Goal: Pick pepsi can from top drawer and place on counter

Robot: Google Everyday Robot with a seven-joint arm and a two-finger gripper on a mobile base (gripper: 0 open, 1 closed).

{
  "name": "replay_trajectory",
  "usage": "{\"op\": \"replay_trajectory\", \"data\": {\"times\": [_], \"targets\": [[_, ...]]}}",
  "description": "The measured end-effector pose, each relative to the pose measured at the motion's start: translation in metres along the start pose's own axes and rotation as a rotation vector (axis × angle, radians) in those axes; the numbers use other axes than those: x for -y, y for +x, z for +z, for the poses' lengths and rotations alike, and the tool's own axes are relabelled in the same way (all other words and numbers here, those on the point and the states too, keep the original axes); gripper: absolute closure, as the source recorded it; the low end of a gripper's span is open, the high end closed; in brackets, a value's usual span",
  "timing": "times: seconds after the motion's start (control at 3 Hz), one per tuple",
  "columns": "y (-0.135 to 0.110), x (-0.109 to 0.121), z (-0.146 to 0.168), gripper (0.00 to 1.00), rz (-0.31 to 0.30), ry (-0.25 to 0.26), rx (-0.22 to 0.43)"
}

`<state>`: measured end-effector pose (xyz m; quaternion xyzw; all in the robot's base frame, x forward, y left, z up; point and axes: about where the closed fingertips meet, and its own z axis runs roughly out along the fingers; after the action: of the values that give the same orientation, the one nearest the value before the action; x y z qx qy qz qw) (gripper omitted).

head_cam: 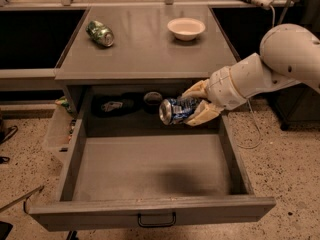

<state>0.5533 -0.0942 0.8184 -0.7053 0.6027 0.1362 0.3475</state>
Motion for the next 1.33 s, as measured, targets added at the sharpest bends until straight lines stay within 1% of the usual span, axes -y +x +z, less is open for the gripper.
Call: {"op": "replay_trajectory", "data": {"times": [0.33,0.67,1.0,1.33], "targets": [[-0.001,0.0,0.001,1.0,0.0,-0.005,0.003],[-0.026,0.029,-0.017,1.0,-0.067,0.008,-0.008],[-0.062,0.067,-0.021,1.0,-0.164,-0.055,0.008],[-0.085,0.116,-0.019,1.0,-0.247,-0.049,0.009]]}}
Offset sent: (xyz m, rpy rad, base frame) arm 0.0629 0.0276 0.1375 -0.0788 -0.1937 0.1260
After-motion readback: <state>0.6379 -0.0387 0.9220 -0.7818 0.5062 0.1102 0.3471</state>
